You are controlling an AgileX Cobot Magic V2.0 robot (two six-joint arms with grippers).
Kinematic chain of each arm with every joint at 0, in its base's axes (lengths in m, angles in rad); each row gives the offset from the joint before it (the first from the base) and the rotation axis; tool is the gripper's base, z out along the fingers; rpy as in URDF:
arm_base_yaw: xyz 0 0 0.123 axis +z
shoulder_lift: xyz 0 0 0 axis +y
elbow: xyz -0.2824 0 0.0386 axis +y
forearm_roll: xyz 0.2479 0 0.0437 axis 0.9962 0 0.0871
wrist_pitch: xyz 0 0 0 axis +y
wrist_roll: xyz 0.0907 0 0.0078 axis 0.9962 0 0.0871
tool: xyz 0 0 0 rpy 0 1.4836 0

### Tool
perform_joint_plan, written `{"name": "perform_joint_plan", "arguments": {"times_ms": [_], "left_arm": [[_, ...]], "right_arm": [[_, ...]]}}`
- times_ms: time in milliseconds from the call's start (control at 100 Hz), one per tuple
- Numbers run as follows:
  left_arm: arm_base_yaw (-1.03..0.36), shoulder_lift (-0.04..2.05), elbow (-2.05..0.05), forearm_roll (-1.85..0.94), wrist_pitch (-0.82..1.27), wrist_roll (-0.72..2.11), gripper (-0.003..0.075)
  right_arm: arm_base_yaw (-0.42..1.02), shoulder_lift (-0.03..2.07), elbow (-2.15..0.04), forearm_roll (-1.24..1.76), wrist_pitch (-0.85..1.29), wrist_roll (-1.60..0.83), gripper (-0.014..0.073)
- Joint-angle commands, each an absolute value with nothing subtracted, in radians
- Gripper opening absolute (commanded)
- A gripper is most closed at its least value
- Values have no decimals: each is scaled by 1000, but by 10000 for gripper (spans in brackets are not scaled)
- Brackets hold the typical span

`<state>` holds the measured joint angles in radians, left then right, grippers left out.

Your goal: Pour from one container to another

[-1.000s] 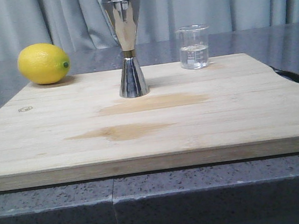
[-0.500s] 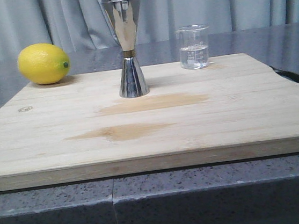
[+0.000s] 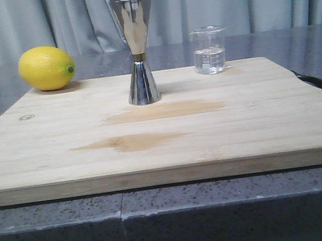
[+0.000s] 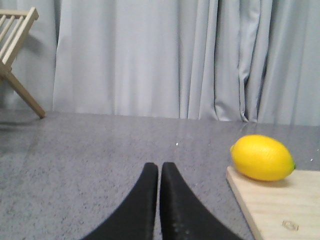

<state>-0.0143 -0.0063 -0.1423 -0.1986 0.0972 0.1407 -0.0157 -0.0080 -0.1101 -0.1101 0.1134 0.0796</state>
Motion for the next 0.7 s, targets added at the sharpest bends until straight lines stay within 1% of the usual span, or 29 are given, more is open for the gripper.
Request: {"name": "perform_joint_plan", "arguments": {"times_ms": [0, 210, 330, 470, 690], "left_arm": [[-19, 21, -255, -211, 92, 135, -19], [-19, 185, -435, -203, 190, 147, -19], [-19, 266, -502, -192, 189, 153, -19], [-19, 306, -513, -192, 131, 153, -19], [-19, 310, -513, -192, 139, 153, -19]], "right_arm": [[-21, 16, -223, -139, 137, 72, -71], [-21, 150, -383, -174, 187, 70, -71], [-21, 226, -445, -177, 222, 70, -71], [-21, 261, -449, -158, 201, 70, -71], [-21, 261, -449, -138, 145, 70, -71]]}}
